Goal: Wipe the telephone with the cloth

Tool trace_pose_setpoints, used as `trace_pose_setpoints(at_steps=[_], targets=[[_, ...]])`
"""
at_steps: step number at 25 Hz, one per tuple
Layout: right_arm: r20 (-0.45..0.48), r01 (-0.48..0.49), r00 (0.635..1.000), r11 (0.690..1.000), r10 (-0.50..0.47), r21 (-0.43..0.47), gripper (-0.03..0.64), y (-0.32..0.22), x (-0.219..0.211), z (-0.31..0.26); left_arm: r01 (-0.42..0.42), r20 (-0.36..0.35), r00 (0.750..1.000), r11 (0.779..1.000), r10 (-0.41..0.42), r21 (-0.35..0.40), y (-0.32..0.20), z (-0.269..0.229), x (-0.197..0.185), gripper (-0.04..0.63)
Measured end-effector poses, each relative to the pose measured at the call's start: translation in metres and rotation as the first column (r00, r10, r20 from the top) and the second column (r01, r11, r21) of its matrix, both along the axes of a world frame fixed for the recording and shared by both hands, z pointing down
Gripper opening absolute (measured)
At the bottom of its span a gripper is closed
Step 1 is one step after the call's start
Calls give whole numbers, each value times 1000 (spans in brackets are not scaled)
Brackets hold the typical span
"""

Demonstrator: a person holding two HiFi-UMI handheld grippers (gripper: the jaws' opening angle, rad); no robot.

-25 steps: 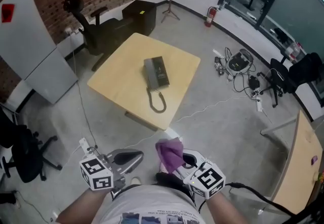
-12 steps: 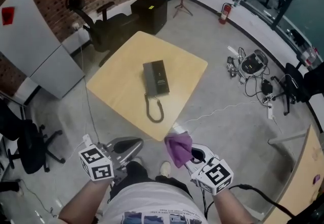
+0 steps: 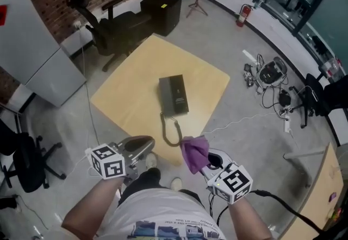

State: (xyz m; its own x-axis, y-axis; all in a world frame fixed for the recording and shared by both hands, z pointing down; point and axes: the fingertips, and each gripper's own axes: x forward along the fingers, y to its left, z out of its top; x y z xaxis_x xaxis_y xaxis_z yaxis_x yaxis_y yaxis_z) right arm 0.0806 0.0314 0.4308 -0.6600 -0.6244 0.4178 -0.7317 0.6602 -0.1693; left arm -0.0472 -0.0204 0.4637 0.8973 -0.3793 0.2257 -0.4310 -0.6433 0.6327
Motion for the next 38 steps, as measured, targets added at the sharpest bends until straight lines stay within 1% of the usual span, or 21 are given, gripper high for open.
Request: trace_pose_setpoints(at_steps=[2, 5, 8, 10, 13, 18, 23, 26, 31, 35, 36, 38], targets=[[-9, -20, 1000, 1000, 20, -6, 43, -13, -7, -4, -15, -8, 1000, 1000, 15, -17, -18, 8, -5, 58], [-33, -53, 998, 999, 52, -11, 43, -29, -10, -8, -35, -38, 999, 998, 33, -53, -44, 22, -5, 72], [-36, -103, 994, 995, 102, -16, 43, -42, -12, -7, -64, -47, 997, 993, 60, -103, -69, 41, -3, 86], [-43, -121, 992, 992, 120, -27, 43, -48, -15, -3, -72, -66, 996, 986, 63, -147, -85, 56, -1, 92], [-52, -121, 992, 991, 118, -49, 43, -52, -17, 2, -61, -91, 995, 977, 43, -202, -104, 78, 6, 104], [-57, -107, 993, 991, 103, -82, 43, -61, -1, 6, -11, -72, 997, 963, -8, -269, -137, 116, 22, 120], [-71, -90, 994, 989, 82, -117, 43, -68, 17, 13, 36, -84, 994, 941, -68, -337, -166, 147, 32, 143], [-73, -75, 995, 988, 66, -136, 43, -71, 23, 17, 51, -95, 991, 931, -91, -362, -178, 157, 36, 153], [-64, -62, 997, 985, 52, -159, 43, -76, 33, 20, 51, -102, 990, 920, -98, -389, -184, 164, 48, 153], [-60, -59, 997, 984, 49, -170, 43, -80, 37, 23, 59, -95, 990, 914, -106, -402, -189, 169, 47, 147], [-60, -60, 997, 983, 50, -172, 43, -80, 40, 24, 61, -92, 990, 913, -107, -404, -189, 169, 48, 139], [-58, -62, 997, 983, 52, -174, 43, -79, 45, 25, 64, -90, 990, 911, -109, -406, -186, 168, 50, 98]])
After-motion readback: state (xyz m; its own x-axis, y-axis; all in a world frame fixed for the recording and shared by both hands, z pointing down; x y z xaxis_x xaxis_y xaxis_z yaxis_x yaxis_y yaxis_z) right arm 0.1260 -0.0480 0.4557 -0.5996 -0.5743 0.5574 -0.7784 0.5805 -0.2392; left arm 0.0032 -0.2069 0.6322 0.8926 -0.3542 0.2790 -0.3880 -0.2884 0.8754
